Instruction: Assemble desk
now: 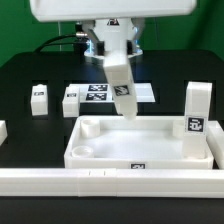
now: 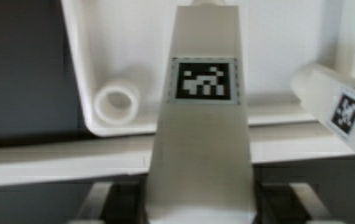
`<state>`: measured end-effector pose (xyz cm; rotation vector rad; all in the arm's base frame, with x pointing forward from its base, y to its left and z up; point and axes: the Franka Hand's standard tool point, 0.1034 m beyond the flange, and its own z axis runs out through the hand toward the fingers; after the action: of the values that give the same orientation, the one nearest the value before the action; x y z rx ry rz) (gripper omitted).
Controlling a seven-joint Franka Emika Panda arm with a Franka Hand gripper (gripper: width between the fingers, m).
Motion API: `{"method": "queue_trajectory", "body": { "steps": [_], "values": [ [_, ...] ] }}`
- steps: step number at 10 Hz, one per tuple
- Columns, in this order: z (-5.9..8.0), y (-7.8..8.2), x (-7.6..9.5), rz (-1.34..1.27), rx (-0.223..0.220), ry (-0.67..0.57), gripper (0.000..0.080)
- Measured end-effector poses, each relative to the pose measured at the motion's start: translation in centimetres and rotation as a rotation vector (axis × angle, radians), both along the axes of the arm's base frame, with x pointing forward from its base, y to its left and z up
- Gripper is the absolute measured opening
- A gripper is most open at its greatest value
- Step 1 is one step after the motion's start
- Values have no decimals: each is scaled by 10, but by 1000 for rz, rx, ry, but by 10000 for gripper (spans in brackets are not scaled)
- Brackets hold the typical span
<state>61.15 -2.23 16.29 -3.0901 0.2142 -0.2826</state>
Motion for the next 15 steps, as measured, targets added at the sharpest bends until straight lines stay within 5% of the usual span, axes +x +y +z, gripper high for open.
{"method": "queue_trajectory", "body": {
  "steps": [3, 6, 10, 13, 15],
  "values": [
    [-6, -4, 5, 6, -48, -172, 284],
    [8, -10, 18, 72, -77, -180, 284],
    [6, -9, 19, 88, -90, -205, 285],
    [12, -31, 21, 119, -164, -375, 285],
    [10, -37, 18, 129, -173, -361, 285]
  ]
}}
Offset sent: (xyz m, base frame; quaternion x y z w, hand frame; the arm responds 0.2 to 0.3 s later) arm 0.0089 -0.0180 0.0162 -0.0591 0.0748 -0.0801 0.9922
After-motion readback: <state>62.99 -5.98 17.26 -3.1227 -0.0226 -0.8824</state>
